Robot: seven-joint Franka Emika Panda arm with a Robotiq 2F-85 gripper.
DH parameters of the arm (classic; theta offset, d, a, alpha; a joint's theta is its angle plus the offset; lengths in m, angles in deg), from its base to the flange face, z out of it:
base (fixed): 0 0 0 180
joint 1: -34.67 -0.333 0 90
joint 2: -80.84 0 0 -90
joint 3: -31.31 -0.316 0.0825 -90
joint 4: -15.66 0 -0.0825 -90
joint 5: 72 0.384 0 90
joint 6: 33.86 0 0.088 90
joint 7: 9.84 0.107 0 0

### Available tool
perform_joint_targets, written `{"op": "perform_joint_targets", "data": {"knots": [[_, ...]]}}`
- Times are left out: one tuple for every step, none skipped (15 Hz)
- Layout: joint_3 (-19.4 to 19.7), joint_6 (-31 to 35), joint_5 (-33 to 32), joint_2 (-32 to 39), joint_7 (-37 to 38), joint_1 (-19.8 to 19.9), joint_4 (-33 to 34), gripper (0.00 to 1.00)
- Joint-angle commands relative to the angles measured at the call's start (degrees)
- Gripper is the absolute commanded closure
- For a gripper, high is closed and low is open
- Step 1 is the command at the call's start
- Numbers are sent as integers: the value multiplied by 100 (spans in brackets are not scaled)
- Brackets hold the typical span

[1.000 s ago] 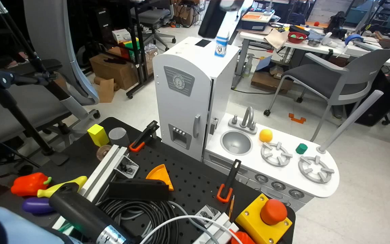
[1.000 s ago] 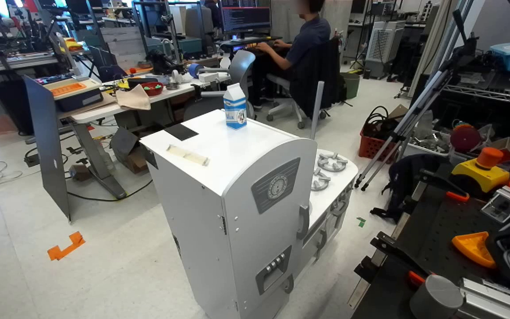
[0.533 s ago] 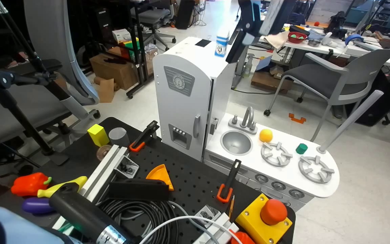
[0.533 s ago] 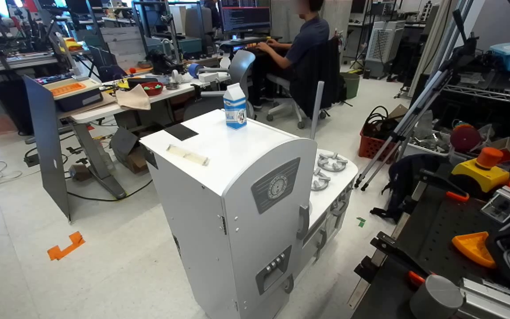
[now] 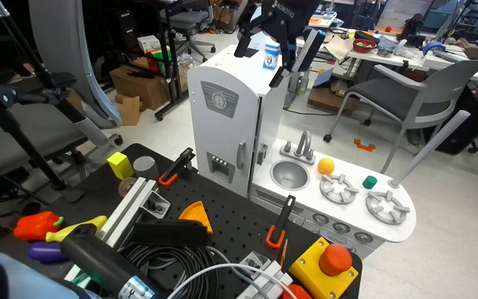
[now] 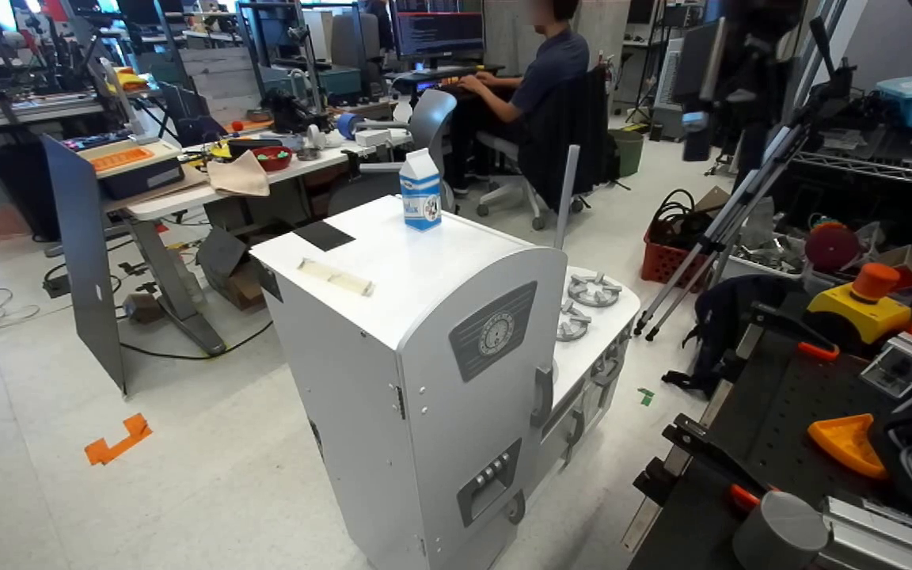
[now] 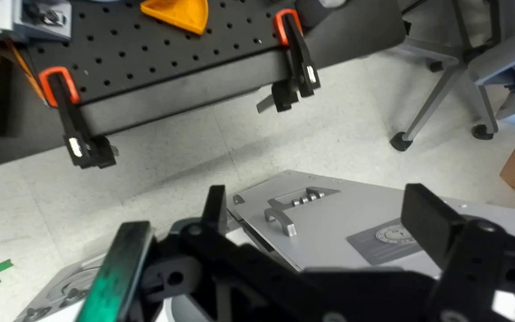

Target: Open the top cabinet door

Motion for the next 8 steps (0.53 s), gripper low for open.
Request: {"op": "perform_joint_targets", "data": {"knots": [[-346,612,532,1054,109,-67,787,0],[-446,895,639,1293,126,-89,932,0],[-528,1144,666,1497,145,-108,1059,0],[-603,1406,623,1695,208,-142,1176,0],[-658,1635,591,1843,231,-155,1251,0],[-706,1812,509,1986,310,-179,1341,0],[-744,1957,458,2118,364,-192,1422,0],[-763,2061,380,2279,439,-210,1549,0]]}}
